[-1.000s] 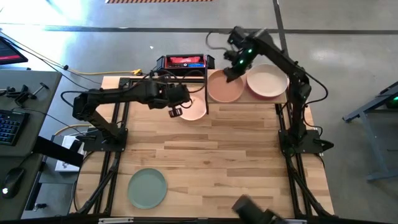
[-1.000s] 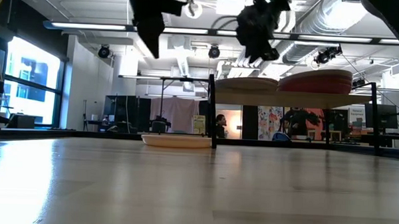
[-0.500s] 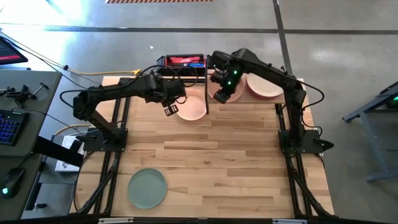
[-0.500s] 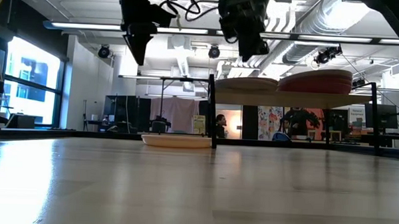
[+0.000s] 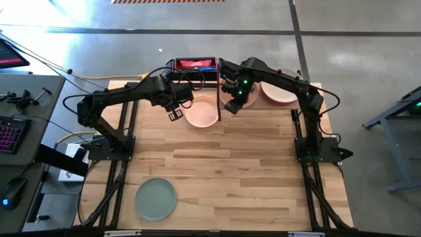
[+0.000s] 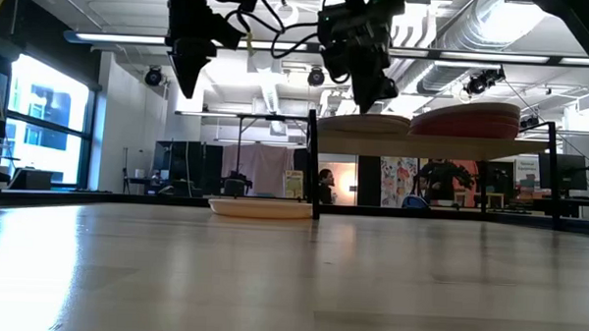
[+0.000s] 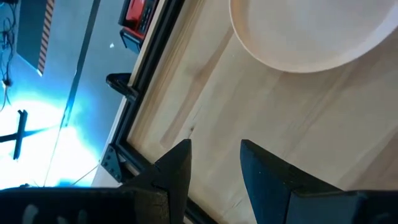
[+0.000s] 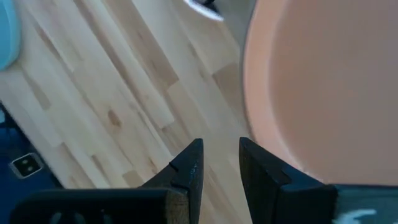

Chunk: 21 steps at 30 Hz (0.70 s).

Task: Place and stack plates onto a shelf
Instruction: Stack the light brown plate on top of the brown plate

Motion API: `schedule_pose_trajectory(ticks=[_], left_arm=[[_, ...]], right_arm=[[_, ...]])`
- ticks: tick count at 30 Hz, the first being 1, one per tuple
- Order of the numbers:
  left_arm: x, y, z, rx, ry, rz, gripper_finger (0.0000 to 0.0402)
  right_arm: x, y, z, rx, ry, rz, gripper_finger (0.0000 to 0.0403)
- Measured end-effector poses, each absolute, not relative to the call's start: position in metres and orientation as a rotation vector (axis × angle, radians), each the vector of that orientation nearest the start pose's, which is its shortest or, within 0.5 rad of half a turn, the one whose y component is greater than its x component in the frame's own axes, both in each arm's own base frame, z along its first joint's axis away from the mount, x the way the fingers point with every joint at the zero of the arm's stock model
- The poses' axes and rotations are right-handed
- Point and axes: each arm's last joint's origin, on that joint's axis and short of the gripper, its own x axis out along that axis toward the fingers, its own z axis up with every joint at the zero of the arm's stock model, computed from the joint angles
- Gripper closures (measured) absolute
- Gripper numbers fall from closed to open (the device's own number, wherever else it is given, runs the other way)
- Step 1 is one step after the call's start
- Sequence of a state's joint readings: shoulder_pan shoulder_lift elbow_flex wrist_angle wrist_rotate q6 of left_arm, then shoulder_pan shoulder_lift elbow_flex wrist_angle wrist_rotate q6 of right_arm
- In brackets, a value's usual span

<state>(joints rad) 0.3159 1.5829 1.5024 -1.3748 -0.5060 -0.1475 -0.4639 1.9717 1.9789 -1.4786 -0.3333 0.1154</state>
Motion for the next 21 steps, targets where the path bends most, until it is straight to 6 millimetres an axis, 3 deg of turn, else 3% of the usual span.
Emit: schedule_pose_trajectory(ticks=[16, 21], left_arm=[[0.264, 0.101, 0.315, 0.029, 1.439, 0.775, 0.0273], [0.264, 0.101, 0.315, 0.029, 1.439, 0.775, 0.0273]], right_arm=[[0.336, -0.177, 0.313, 0.631, 1.340, -0.310, 0.0324], [0.336, -0.177, 0.319, 0.666, 1.314, -0.268, 0.0324]])
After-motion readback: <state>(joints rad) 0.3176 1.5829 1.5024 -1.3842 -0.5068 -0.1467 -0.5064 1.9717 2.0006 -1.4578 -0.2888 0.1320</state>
